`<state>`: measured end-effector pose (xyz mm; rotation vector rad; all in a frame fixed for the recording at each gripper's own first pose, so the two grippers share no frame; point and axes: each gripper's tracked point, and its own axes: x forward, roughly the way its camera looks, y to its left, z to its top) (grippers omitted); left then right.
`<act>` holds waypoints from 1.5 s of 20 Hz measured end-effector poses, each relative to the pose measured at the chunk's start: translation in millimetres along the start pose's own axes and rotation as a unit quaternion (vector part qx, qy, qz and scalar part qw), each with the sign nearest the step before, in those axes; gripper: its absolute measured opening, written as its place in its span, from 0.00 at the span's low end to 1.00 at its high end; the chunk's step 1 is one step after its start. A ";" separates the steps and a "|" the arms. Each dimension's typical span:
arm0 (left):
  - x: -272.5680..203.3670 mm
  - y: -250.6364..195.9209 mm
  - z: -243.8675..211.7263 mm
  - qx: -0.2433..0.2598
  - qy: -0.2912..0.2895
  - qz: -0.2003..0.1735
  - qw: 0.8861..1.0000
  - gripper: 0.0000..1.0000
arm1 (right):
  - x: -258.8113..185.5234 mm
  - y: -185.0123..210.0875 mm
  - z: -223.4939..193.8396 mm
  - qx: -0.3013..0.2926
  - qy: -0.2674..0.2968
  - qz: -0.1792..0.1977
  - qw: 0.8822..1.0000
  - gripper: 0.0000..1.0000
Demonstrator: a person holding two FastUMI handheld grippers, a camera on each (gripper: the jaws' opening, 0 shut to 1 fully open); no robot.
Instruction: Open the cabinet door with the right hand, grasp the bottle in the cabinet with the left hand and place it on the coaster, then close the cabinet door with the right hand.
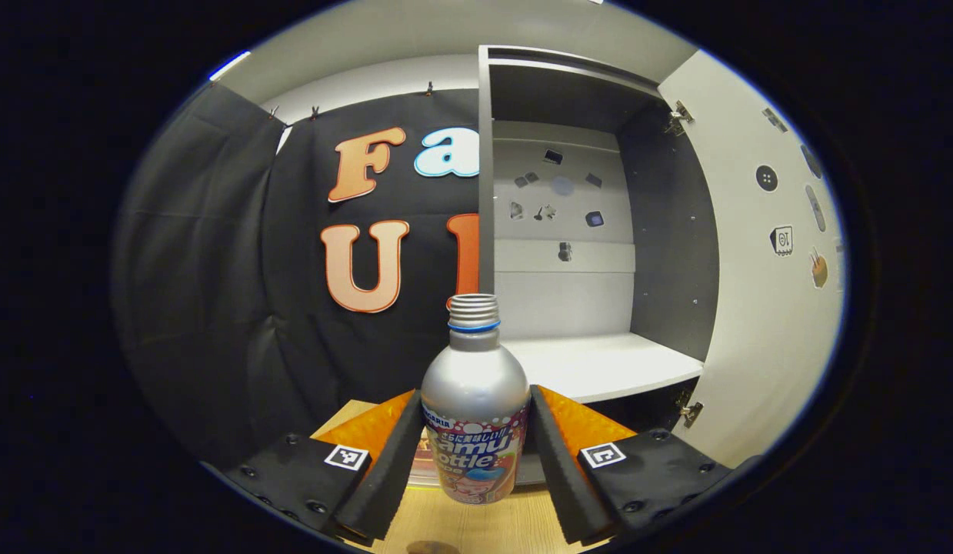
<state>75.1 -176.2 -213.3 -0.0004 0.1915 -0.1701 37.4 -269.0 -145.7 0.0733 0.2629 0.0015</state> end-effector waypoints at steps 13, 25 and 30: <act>-43.1 59.7 -150.3 0.019 0.079 0.060 0.995 0.86 | -16.0 -11.6 -12.4 0.007 0.013 -0.025 1.000 0.99; -33.7 71.8 -251.0 0.000 0.144 0.082 0.986 0.86 | -27.0 -17.8 -18.8 -0.004 0.034 -0.041 0.999 0.93; -37.0 69.4 -273.5 0.009 0.154 0.090 0.984 0.86 | -28.8 -17.7 -21.0 -0.004 0.043 -0.042 0.998 0.93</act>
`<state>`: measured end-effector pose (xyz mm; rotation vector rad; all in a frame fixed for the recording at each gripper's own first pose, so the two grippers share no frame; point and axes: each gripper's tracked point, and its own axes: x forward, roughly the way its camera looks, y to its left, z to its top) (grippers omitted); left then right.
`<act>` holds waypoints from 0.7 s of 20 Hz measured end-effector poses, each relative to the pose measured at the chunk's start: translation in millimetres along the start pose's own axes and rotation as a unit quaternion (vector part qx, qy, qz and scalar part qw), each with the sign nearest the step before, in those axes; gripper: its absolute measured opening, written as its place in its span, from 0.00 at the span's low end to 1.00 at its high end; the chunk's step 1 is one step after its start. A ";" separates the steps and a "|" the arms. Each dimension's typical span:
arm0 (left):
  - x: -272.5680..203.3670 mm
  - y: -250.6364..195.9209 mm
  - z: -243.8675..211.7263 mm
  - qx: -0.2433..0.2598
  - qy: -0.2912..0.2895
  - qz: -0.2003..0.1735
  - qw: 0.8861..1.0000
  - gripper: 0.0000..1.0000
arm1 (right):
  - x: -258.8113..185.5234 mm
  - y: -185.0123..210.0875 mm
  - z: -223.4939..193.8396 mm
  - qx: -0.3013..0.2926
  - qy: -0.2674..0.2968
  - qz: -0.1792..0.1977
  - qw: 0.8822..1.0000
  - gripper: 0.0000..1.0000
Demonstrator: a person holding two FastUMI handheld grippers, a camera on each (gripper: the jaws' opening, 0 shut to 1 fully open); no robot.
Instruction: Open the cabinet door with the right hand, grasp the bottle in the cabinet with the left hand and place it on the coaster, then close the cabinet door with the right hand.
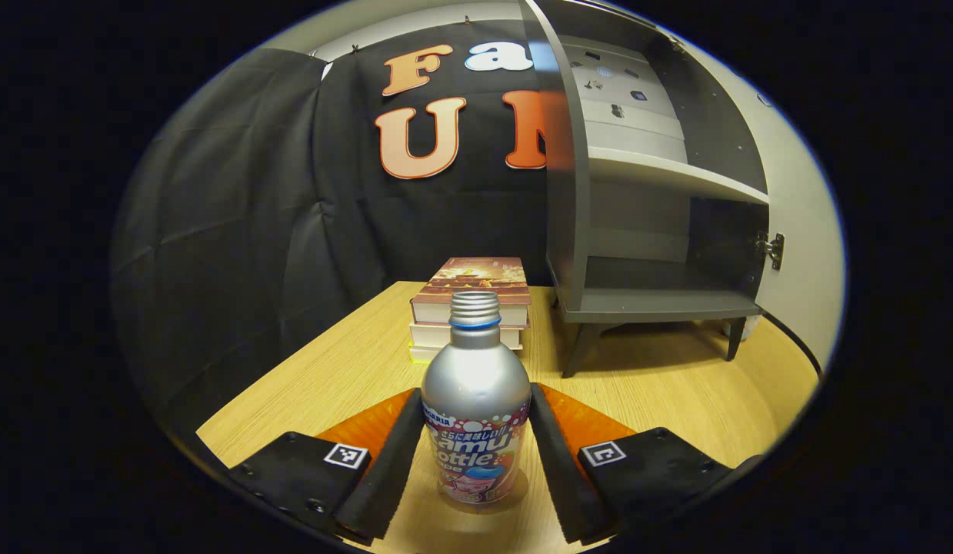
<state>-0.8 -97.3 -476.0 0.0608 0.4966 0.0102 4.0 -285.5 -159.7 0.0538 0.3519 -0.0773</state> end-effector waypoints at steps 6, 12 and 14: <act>-5.0 -4.5 0.4 0.008 -0.013 0.000 1.000 0.86 | -1.8 4.5 -2.4 -0.004 0.005 0.003 1.000 0.93; -8.3 -1.0 -8.1 -0.001 0.006 0.014 1.000 0.88 | -1.0 3.8 -1.2 -0.004 0.006 0.007 1.000 0.93; -7.8 -0.3 -12.9 -0.013 0.014 0.017 1.000 0.88 | -0.9 2.0 -1.4 -0.002 0.007 0.006 1.000 0.93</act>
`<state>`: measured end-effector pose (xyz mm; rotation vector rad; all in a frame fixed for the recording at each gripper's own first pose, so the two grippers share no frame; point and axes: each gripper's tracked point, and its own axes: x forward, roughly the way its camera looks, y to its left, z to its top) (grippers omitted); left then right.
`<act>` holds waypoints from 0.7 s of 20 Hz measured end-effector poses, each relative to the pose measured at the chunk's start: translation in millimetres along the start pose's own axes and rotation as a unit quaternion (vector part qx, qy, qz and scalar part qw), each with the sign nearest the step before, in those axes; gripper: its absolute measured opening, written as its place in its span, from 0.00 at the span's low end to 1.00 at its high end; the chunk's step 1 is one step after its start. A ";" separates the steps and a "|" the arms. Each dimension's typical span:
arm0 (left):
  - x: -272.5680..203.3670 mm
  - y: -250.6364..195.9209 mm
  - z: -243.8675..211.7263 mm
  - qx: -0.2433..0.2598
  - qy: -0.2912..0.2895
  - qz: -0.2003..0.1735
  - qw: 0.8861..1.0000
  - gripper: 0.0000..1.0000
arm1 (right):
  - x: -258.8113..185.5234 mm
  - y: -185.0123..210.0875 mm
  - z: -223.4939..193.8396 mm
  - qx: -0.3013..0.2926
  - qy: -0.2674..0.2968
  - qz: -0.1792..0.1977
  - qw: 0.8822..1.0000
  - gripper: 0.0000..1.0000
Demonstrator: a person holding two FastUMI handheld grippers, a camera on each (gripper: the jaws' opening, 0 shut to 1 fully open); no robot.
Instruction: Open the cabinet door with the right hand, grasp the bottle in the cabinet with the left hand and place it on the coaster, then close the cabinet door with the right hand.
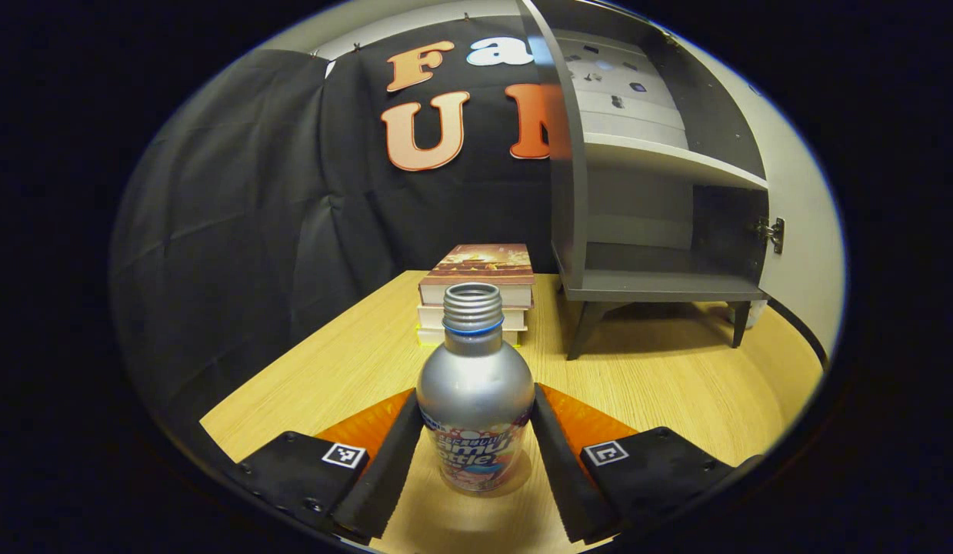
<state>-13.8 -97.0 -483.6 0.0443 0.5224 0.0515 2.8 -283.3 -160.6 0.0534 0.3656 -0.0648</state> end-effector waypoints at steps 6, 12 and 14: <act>-11.6 2.3 -5.2 -0.010 0.011 0.007 1.000 0.88 | 3.9 -1.0 -1.2 0.003 0.004 0.005 1.000 0.98; -24.5 -1.7 1.9 -0.010 0.015 0.008 1.000 0.92 | 3.5 0.9 -2.1 0.002 0.003 0.015 1.000 0.93; -33.1 -3.0 7.7 -0.008 0.013 0.007 1.000 0.94 | 5.9 2.1 0.2 0.003 0.001 0.020 1.000 0.99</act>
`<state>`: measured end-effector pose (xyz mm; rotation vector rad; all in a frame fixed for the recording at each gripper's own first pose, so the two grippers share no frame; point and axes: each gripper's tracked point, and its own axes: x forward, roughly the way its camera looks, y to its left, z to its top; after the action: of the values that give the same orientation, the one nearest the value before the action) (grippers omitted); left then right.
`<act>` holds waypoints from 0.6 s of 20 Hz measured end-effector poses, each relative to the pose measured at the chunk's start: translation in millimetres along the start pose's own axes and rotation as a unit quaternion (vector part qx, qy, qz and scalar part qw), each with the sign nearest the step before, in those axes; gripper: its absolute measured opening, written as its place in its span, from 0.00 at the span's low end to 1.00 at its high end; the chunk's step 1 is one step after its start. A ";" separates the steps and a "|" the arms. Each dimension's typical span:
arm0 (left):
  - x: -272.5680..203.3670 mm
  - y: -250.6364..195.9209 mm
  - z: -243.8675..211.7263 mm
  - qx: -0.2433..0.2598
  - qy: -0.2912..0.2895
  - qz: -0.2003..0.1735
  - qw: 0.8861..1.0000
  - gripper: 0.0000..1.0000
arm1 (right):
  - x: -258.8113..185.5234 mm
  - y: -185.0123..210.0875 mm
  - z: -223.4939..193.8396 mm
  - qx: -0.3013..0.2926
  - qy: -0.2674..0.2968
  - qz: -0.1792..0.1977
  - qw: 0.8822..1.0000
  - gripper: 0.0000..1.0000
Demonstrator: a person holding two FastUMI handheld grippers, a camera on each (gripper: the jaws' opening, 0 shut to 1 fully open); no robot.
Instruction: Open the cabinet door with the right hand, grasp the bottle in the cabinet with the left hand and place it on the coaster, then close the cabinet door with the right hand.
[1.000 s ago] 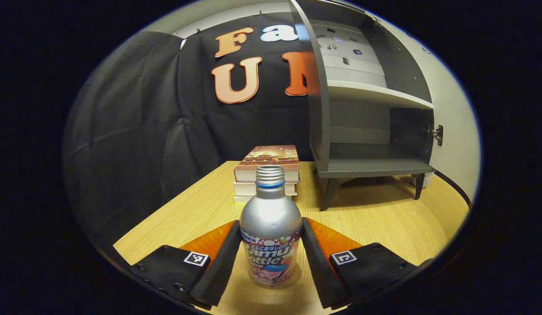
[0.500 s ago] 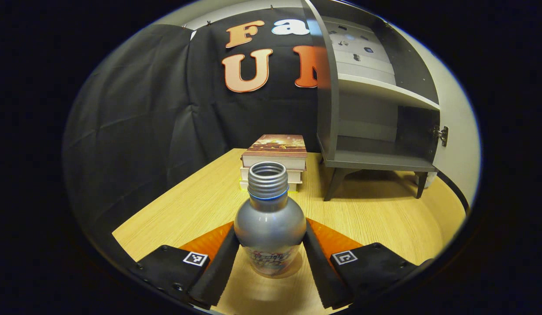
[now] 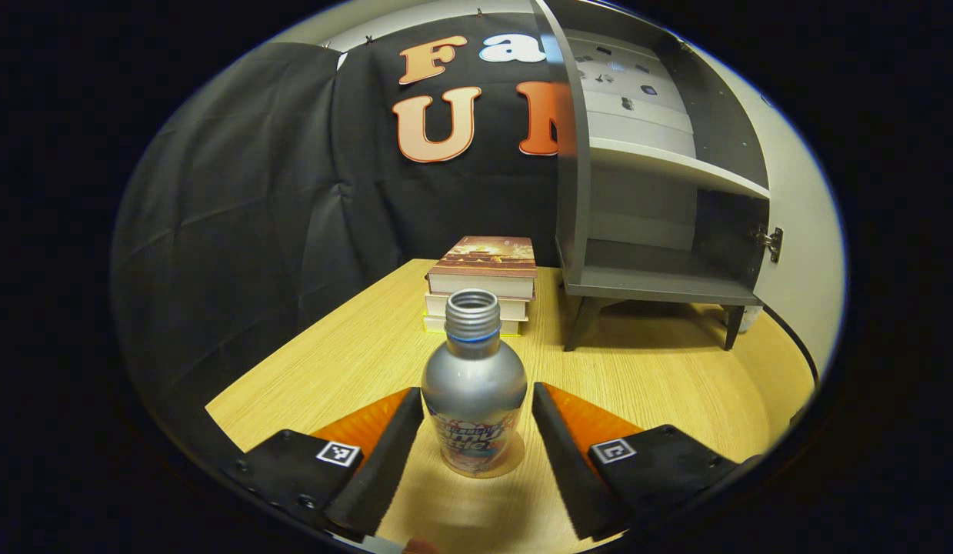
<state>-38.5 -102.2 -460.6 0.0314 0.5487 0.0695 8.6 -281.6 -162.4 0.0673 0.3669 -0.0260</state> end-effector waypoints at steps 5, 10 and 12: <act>-38.9 -3.9 44.4 0.008 -0.041 -0.009 0.999 0.99 | 8.0 6.3 9.1 0.003 -0.010 0.017 1.000 0.99; -94.6 -0.3 120.8 0.057 -0.095 -0.007 0.994 0.99 | 21.6 15.9 14.1 0.017 -0.016 0.033 0.999 0.99; -111.9 -1.9 145.6 0.069 -0.105 -0.009 0.992 0.98 | 25.8 18.9 15.2 0.026 -0.016 0.038 0.999 0.99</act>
<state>-57.6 -114.0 -278.4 0.1658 0.3421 0.0096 38.8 -264.2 -156.4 0.1314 0.3312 0.0382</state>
